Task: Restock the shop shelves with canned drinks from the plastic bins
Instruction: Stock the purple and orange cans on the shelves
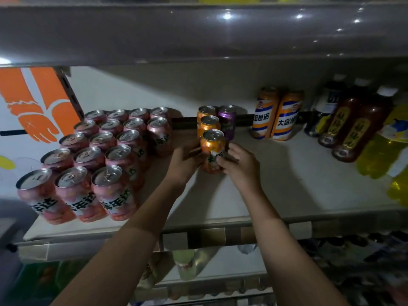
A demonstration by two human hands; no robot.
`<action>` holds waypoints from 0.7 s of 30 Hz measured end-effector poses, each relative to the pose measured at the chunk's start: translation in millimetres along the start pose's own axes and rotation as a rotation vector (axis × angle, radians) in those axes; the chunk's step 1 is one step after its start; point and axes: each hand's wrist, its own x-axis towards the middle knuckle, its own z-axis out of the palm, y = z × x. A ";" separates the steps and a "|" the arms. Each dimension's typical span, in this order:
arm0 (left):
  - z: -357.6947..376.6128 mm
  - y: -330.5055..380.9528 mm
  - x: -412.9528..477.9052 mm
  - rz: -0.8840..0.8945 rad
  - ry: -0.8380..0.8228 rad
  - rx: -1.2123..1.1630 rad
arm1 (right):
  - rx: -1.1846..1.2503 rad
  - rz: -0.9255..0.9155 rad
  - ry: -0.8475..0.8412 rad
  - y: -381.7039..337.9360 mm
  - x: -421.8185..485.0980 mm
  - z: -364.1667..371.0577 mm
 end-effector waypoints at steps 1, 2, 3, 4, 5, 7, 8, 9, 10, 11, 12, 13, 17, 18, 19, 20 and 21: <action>-0.2 -1.0 1.5 -0.001 -0.001 -0.011 | -0.012 0.002 0.002 1.5 2.5 1.0; -0.3 -1.1 2.3 -0.001 -0.004 -0.020 | -0.026 0.004 0.000 1.8 4.2 1.9; -0.6 -1.5 3.1 0.000 -0.008 -0.026 | -0.035 0.004 -0.006 2.6 5.8 3.2; -1.4 -2.3 4.6 0.002 -0.012 -0.032 | -0.041 0.004 -0.014 2.6 6.6 4.0; -2.1 -3.5 6.5 0.004 -0.014 -0.038 | -0.044 0.003 -0.019 2.6 7.6 4.5; -3.1 -5.2 8.7 0.011 -0.020 -0.043 | -0.043 0.002 -0.024 1.2 8.9 4.9; -2.8 -5.6 9.1 0.015 -0.022 -0.041 | -0.042 0.003 -0.025 0.2 9.4 4.7; -2.5 -6.0 9.3 0.020 -0.025 -0.041 | -0.034 0.012 -0.025 -0.2 10.0 4.4; -2.2 -6.1 9.5 0.024 -0.030 -0.040 | -0.019 0.025 -0.025 -1.4 9.6 4.0; -2.0 -6.8 9.8 0.030 -0.035 -0.043 | -0.004 0.038 -0.019 -2.2 9.1 4.3; -2.0 -7.7 10.3 0.034 -0.040 -0.048 | 0.003 0.040 -0.010 -2.8 8.2 4.9; -2.3 -9.1 10.7 0.039 -0.047 -0.051 | 0.000 0.032 0.004 -3.0 6.9 6.2; -0.7 -9.8 10.4 0.023 -0.048 -0.036 | -0.031 -0.001 0.038 -5.4 2.2 10.3; 0.1 -9.4 10.0 0.016 -0.030 -0.025 | -0.035 -0.007 0.037 -6.3 1.3 10.3; 1.3 -8.8 9.3 0.014 -0.007 -0.003 | -0.043 -0.012 0.036 -6.5 0.5 9.7; 2.7 -8.0 8.6 0.011 0.021 0.018 | -0.058 -0.020 0.035 -7.0 -0.5 9.1; 3.1 -8.4 8.7 0.005 0.041 0.037 | -0.080 -0.027 0.038 -7.1 -1.2 8.9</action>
